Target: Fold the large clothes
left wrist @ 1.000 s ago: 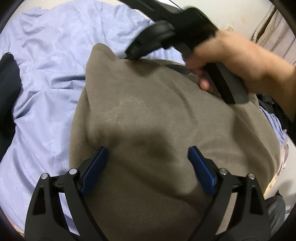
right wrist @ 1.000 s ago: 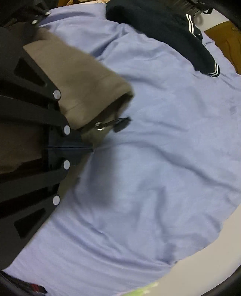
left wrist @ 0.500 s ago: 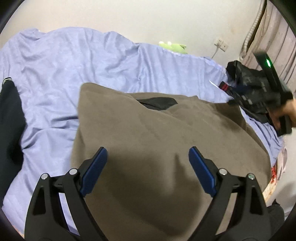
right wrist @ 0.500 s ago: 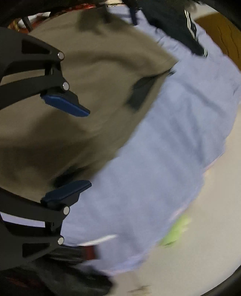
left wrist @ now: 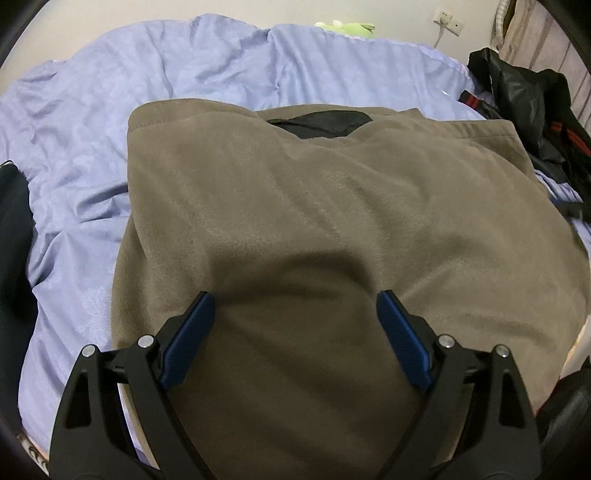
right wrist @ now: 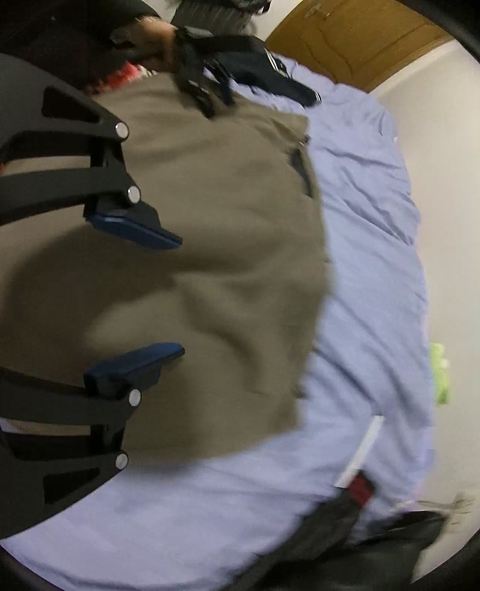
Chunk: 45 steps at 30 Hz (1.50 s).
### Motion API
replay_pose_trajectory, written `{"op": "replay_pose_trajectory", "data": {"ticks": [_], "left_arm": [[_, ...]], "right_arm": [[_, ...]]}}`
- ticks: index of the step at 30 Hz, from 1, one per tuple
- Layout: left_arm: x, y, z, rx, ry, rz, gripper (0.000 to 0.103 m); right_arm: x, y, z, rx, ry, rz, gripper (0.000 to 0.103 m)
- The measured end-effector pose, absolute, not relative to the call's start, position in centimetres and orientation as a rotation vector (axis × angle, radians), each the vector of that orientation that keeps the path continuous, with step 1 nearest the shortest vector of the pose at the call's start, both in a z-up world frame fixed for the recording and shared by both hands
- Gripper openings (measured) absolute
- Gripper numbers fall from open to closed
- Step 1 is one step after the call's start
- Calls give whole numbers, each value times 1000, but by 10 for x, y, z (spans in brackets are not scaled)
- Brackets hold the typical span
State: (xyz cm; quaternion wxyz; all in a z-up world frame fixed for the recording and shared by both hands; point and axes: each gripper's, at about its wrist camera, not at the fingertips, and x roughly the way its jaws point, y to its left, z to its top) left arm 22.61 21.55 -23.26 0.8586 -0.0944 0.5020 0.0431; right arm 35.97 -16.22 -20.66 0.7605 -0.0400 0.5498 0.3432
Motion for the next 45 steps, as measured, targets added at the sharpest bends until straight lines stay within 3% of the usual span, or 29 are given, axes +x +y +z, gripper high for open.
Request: {"op": "replay_pose_trajectory", "data": {"ticks": [2,3,4,5,10,12,14,15,17,22,25,29,34,45], "left_arm": [[222,218,-232,-191,1060,87,88],[222,219,-233,-190,1062,87,88],[222,221,-234,-189,1065,85,88],[222,221,-236,-188,1068,85,88],[227,217,-242,-154,1076,108,88],[227,214,-239,-144,1064,116,88],[220,211,-228,-152,1029,105,88],[213,208,-221,-148,1009,92,88],[195,207,-206,-128,976,92,88],[142,221,-178,-150,886,52,88],[101,238,-174,-145,834,34,88],[72,261,-189,-168,830,68,88],[68,270,-216,-155,884,76,88],[116,257,-238,-238,918,-112,88]], "right_arm": [[359,-178,-223,-45,1211,697,49],[362,-185,-231,-20,1224,659,39],[370,-194,-246,9,1256,613,21],[376,-197,-258,39,1278,597,15],[394,-192,-282,115,1318,585,10],[386,-192,-269,112,1300,584,17],[365,-201,-240,147,1253,633,48],[351,-207,-224,156,1213,656,81],[325,-224,-201,154,1134,683,93],[243,-279,-176,105,931,705,93],[225,-284,-201,82,976,716,93],[218,-293,-232,255,1008,685,93],[219,-266,-258,281,1092,748,95],[241,-241,-251,316,1019,724,96]]}}
